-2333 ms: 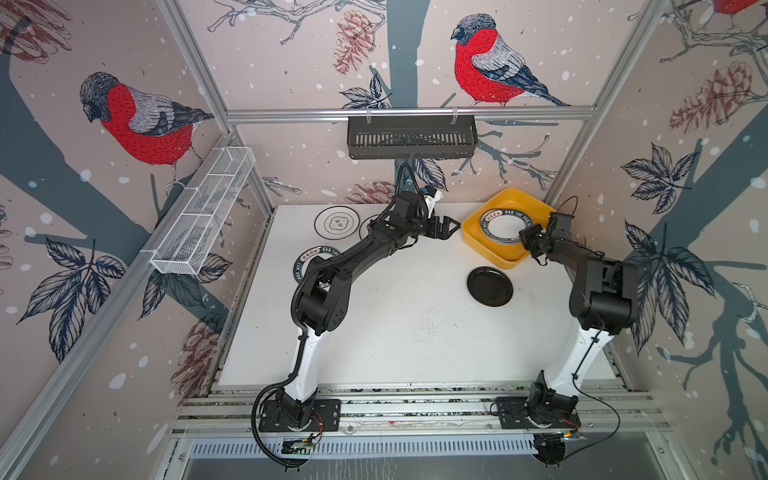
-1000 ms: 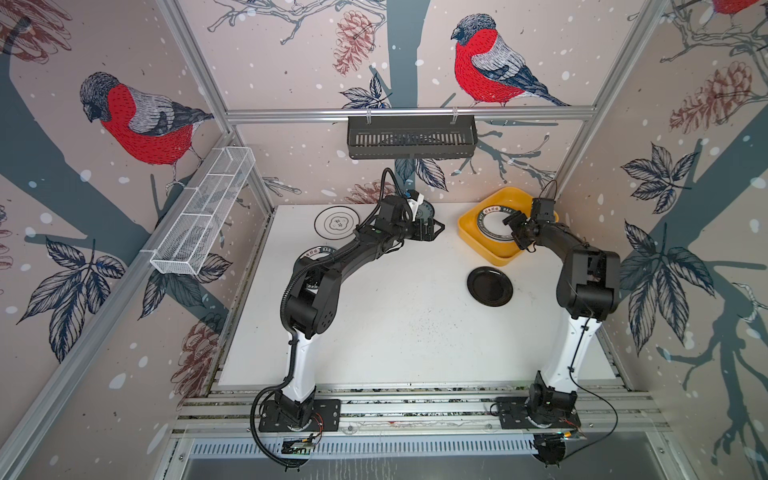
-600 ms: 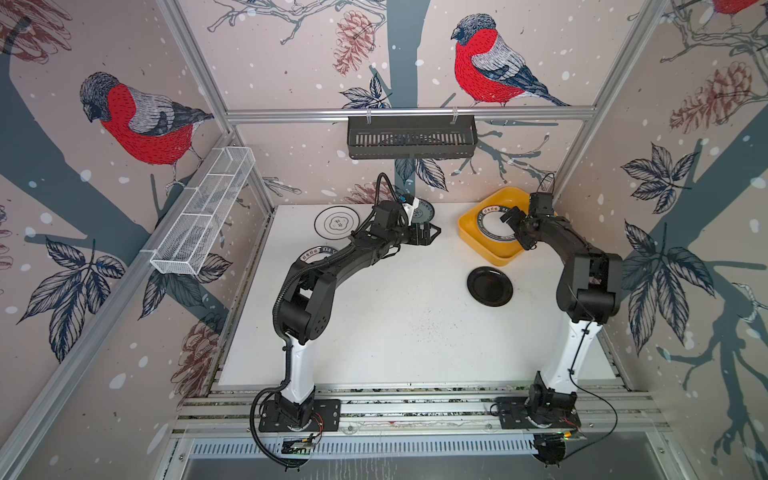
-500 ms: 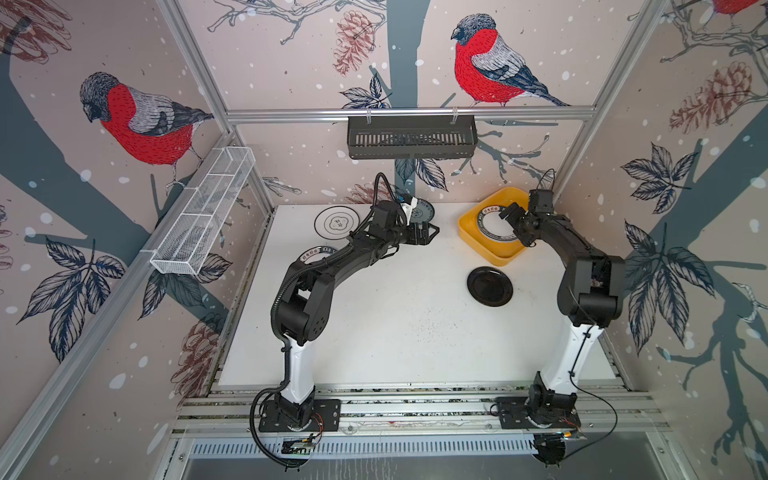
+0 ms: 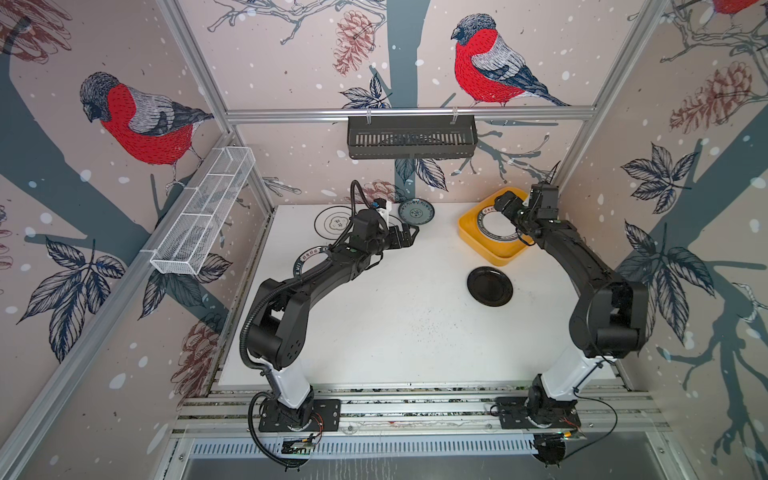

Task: Place the plates into the plastic bin on the countertop
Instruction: 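Withdraw the right gripper from the bin while left gripper moves to next green-rimmed plate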

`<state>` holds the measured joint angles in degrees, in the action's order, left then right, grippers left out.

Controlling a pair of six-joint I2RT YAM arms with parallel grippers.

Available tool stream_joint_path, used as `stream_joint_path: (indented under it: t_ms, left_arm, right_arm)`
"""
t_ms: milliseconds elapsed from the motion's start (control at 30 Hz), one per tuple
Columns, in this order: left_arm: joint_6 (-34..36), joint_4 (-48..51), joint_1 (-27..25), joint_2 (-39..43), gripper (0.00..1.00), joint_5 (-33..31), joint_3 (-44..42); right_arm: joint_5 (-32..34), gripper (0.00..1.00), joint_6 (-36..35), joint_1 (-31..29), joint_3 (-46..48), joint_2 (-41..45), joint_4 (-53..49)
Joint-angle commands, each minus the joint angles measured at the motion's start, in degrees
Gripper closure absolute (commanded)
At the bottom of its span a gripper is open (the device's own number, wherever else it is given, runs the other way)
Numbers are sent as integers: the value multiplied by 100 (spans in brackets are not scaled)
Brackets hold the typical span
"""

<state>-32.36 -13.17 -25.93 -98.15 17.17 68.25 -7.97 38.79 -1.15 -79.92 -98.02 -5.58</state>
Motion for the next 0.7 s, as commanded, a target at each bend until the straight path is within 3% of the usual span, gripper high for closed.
stream_joint_path:
  t_ms: [0, 400, 667]
  left_arm:
    - [-309, -211, 159, 438, 4, -514, -425]
    - [-1197, 523, 1497, 2254, 5, -1004, -2376]
    - [-1413, 1261, 2741, 3092, 6, -621, -3178]
  right_arm:
    - [-446, 0, -319, -128, 286, 300, 657]
    - [-1557, 1, -914, -1214, 709, 760, 1038]
    - [-2202, 1, -930, -1992, 625, 509, 1271]
